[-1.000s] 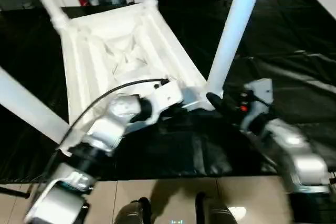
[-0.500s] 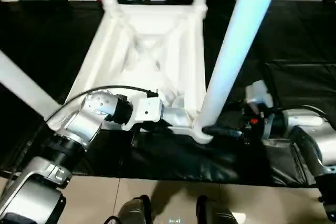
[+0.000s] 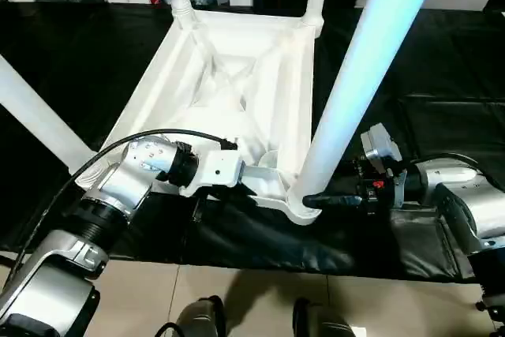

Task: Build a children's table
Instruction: Rotate leg to tighten

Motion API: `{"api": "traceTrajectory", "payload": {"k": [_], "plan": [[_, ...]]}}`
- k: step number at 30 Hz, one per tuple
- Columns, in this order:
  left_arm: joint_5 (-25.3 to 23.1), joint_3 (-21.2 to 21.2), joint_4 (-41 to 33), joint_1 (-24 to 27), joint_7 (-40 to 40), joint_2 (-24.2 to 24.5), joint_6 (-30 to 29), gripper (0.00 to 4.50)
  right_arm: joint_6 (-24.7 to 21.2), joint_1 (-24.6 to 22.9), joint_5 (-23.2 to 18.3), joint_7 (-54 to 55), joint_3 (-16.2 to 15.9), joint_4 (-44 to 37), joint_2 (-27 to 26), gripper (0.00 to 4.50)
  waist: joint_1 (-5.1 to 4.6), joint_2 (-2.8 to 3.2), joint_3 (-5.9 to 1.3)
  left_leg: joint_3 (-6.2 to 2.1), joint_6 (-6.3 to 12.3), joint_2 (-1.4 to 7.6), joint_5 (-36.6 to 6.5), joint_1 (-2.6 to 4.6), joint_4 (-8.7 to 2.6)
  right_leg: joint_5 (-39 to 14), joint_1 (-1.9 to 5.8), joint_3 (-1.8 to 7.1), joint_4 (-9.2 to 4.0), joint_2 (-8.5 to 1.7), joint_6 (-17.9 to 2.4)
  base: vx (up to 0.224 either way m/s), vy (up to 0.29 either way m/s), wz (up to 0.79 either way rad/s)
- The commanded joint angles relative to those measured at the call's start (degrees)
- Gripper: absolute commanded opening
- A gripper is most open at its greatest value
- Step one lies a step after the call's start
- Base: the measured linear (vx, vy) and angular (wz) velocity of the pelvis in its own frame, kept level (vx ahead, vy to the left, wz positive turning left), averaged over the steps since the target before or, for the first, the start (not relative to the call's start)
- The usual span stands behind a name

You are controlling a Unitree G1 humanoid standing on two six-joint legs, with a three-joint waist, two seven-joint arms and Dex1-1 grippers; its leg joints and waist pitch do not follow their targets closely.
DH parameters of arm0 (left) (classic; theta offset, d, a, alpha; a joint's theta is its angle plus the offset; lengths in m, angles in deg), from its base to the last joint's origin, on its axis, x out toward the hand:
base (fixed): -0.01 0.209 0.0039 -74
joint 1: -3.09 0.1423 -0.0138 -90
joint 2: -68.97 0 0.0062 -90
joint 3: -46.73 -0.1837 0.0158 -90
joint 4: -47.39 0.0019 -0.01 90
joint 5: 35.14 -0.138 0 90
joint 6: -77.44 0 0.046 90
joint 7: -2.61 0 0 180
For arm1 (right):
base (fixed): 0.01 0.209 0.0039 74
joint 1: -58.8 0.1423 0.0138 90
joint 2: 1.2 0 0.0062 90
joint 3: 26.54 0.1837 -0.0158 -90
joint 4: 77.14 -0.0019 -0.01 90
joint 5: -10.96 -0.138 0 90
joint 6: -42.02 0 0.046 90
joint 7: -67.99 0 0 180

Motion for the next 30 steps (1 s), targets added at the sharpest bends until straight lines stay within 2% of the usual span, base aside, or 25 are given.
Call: {"api": "traceTrajectory", "payload": {"k": [1,2,3,4,5,6,7,8,9,10,11,12,13,15,16,17,19,20,21,23,24,25,27,28,30], "plan": [[-2.2,0.2,-0.6,1.3,-4.0,-0.3,-3.9,0.00,-2.0,-1.8,-0.8,3.5,0.0,-2.9,-1.4,2.02,-0.14,-1.10,-5.66,-0.46,5.41,3.17,-9.4,1.21,-3.58,-15.0,3.02,2.29,-3.55,-3.69,-16.1,0.000,0.000,0.00],[-2.4,0.5,-1.2,1.5,-5.1,-0.5,-5.1,0.00,-2.3,-2.3,-0.6,4.9,0.3,-3.5,-1.8,2.01,-0.18,-1.23,-5.57,-0.51,4.95,3.10,-10.0,1.18,-3.66,-16.8,3.05,2.27,-3.70,-3.75,-15.7,0.000,0.000,0.00],[-2.3,1.2,-2.5,2.0,-7.0,-1.1,-7.3,0.00,-2.1,-3.2,1.5,9.4,0.5,-4.4,-3.1,2.00,-0.26,-1.28,-5.36,-0.52,4.54,3.12,-10.9,1.22,-3.82,-18.5,2.94,2.27,-3.90,-3.73,-15.2,0.000,0.000,0.00],[-2.2,1.7,-3.4,2.4,-8.4,-1.5,-8.8,0.00,-1.9,-3.8,2.9,12.6,0.6,-5.0,-4.0,1.99,-0.45,-1.31,-5.17,-0.65,3.47,3.05,-12.2,1.24,-3.96,-21.7,2.85,2.24,-4.12,-3.76,-14.1,0.000,0.000,0.00],[-2.2,2.7,-6.6,3.6,-11.9,-2.9,-13.4,0.00,-3.9,-5.1,5.9,22.2,1.7,-6.7,-7.7,1.98,-0.60,-1.12,-4.78,-0.73,1.93,3.06,-14.0,1.27,-4.34,-25.6,2.64,2.29,-4.43,-3.77,-12.6,0.000,0.000,0.00],[-2.4,3.1,-8.3,4.1,-14.1,-4.0,-16.0,0.00,-5.3,-5.7,6.9,27.9,2.8,-7.5,-10.4,1.98,-1.19,-1.28,-4.45,-1.06,0.62,2.78,-15.9,1.12,-4.54,-29.7,2.49,2.04,-4.66,-3.70,-11.1,0.000,0.000,0.00],[-2.4,3.5,-9.5,4.4,-15.8,-5.0,-17.9,0.00,-6.6,-6.1,7.4,32.3,3.9,-8.1,-12.8,1.96,-1.54,-1.32,-4.42,-1.14,0.02,2.62,-16.8,1.01,-4.64,-31.9,2.50,1.95,-4.88,-3.66,-10.1,-0.055,0.013,-0.17],[-2.6,3.9,-10.4,4.5,-18.4,-6.8,-20.0,0.00,-8.3,-6.6,8.2,37.6,5.0,-8.8,-15.9,1.95,-2.25,-1.39,-4.32,-1.56,-0.94,2.30,-18.6,0.86,-4.66,-36.4,2.49,1.57,-5.23,-3.84,-8.0,-0.055,0.013,-0.17],[-2.8,4.2,-11.0,4.5,-20.4,-8.2,-21.5,0.00,-9.3,-6.9,9.2,41.2,5.5,-9.3,-17.8,1.95,-2.95,-1.25,-4.11,-1.71,-1.49,2.19,-20.5,1.15,-4.64,-39.0,2.00,1.35,-5.80,-3.76,-6.3,-0.054,0.025,-0.17],[-2.9,4.4,-11.3,4.4,-22.0,-9.6,-22.8,0.00,-9.9,-7.2,10.0,44.0,5.8,-9.6,-19.4,1.95,-3.32,-1.30,-4.16,-1.78,-1.56,2.21,-21.0,1.20,-4.69,-39.0,2.02,1.35,-5.94,-3.71,-5.9,0.000,0.000,0.00],[-3.5,4.8,-11.0,3.7,-26.2,-12.9,-24.9,0.00,-10.4,-7.3,11.7,50.3,6.3,-9.7,-23.3,1.94,-3.49,-1.18,-4.19,-1.80,-1.50,2.24,-21.5,1.27,-4.67,-38.8,1.87,1.35,-6.03,-3.73,-5.9,0.000,0.000,0.00],[-3.8,4.9,-10.6,3.4,-27.9,-14.2,-25.5,0.00,-10.3,-7.1,12.3,52.6,6.5,-9.6,-24.8,1.94,-3.92,-0.95,-4.02,-1.80,-1.51,2.12,-23.8,1.86,-4.60,-39.4,1.37,1.02,-6.77,-3.53,-5.3,0.000,0.000,0.00],[-4.1,5.0,-10.1,2.8,-30.0,-16.1,-26.4,0.00,-10.0,-6.7,12.6,56.1,6.9,-9.1,-27.1,1.94,-4.08,-0.64,-3.90,-1.85,-1.49,2.13,-24.1,1.86,-4.70,-39.1,1.35,1.00,-6.90,-3.51,-5.1,0.000,0.000,0.00],[-4.4,5.1,-10.4,2.7,-31.2,-17.0,-27.5,0.00,-10.2,-6.5,13.0,58.4,7.2,-9.2,-28.6,1.94,-4.47,-1.08,-3.59,-1.87,-1.19,1.82,-26.1,2.11,-4.68,-40.7,0.97,0.77,-7.48,-3.30,-4.0,0.000,0.000,0.00],[-4.9,5.4,-9.7,2.0,-33.6,-18.7,-27.8,0.00,-10.5,-5.7,13.5,61.8,7.7,-8.7,-31.0,1.94,-4.42,-0.82,-3.68,-1.87,-0.85,1.67,-26.4,2.41,-4.55,-41.6,0.82,0.83,-7.71,-3.45,-3.4,0.000,0.000,0.00],[-5.5,5.4,-8.8,1.1,-35.5,-20.3,-27.8,0.00,-10.6,-4.7,13.8,64.0,7.7,-8.1,-33.1,1.94,-4.68,-0.51,-3.56,-1.97,-0.94,1.79,-26.9,2.17,-4.81,-40.8,0.83,0.71,-7.71,-3.32,-3.5,0.000,0.000,0.00],[-6.3,4.7,-8.4,0.4,-35.8,-20.4,-27.1,0.00,-9.7,-4.8,15.0,64.8,7.2,-8.5,-33.0,1.94,-4.67,-0.43,-3.83,-2.18,-1.16,1.91,-27.6,2.17,-5.07,-38.7,1.18,0.51,-7.56,-3.27,-3.2,0.000,0.000,0.00],[-6.4,4.7,-8.5,0.5,-35.5,-19.8,-27.3,0.00,-9.3,-5.3,14.9,64.1,7.6,-8.9,-32.4,2.50,-4.58,-0.40,-4.00,-2.12,-0.84,2.06,-27.0,2.07,-5.33,-35.6,1.44,0.70,-7.44,-3.29,-3.7,0.000,0.000,0.00],[-6.4,4.7,-8.5,0.5,-35.5,-19.8,-27.3,0.00,-9.3,-5.3,14.9,64.1,7.6,-8.9,-32.4,2.64,-4.45,-0.42,-4.09,-1.95,-0.26,2.14,-25.7,1.86,-5.51,-32.4,1.51,0.99,-7.24,-3.32,-4.6,0.000,0.000,0.00],[-6.6,4.6,-8.7,1.0,-33.4,-17.4,-26.1,0.00,-7.9,-6.5,14.7,61.4,8.7,-9.3,-29.2,2.70,-4.18,-0.48,-4.17,-1.78,0.52,2.17,-24.7,1.74,-5.57,-29.4,1.63,1.20,-6.95,-3.34,-5.6,0.000,0.000,0.00],[-6.4,4.5,-8.8,1.6,-31.6,-15.5,-24.6,0.00,-6.4,-7.4,13.7,58.1,9.3,-9.6,-26.5,2.82,-4.13,-0.50,-4.42,-1.58,1.13,2.19,-23.6,1.70,-5.48,-27.2,1.81,1.38,-6.75,-3.40,-6.7,0.000,0.000,0.00],[-5.9,4.4,-9.1,2.3,-29.4,-13.8,-23.4,0.00,-5.0,-8.1,12.4,54.7,10.1,-10.0,-24.0,2.98,-3.97,-0.56,-4.49,-1.58,1.54,2.25,-23.0,1.58,-5.48,-26.3,2.05,1.45,-6.73,-3.58,-7.0,0.000,0.000,0.00],[-5.1,4.3,-8.9,3.2,-25.5,-11.4,-20.7,0.00,-3.2,-8.6,10.7,49.1,11.3,-10.5,-20.4,3.06,-3.93,-0.68,-4.70,-1.29,3.29,2.27,-19.5,0.83,-5.30,-21.1,2.66,1.64,-5.99,-3.68,-9.5,0.000,0.000,0.00],[-4.8,4.0,-8.7,3.6,-23.0,-9.9,-19.0,0.00,-2.6,-8.6,9.6,45.1,11.7,-10.6,-17.9,3.10,-3.97,-0.64,-4.74,-1.27,3.59,2.30,-18.9,0.67,-5.27,-20.4,2.87,1.62,-5.84,-3.79,-9.9,0.000,0.000,0.00],[-4.4,3.7,-8.5,3.9,-20.6,-8.6,-17.4,0.00,-1.9,-8.5,8.7,41.5,12.0,-10.6,-15.5,3.36,-3.78,-0.69,-4.89,-0.85,4.86,2.38,-17.5,1.07,-4.80,-19.3,2.54,1.78,-5.76,-3.82,-11.3,0.000,0.000,0.00]]}}
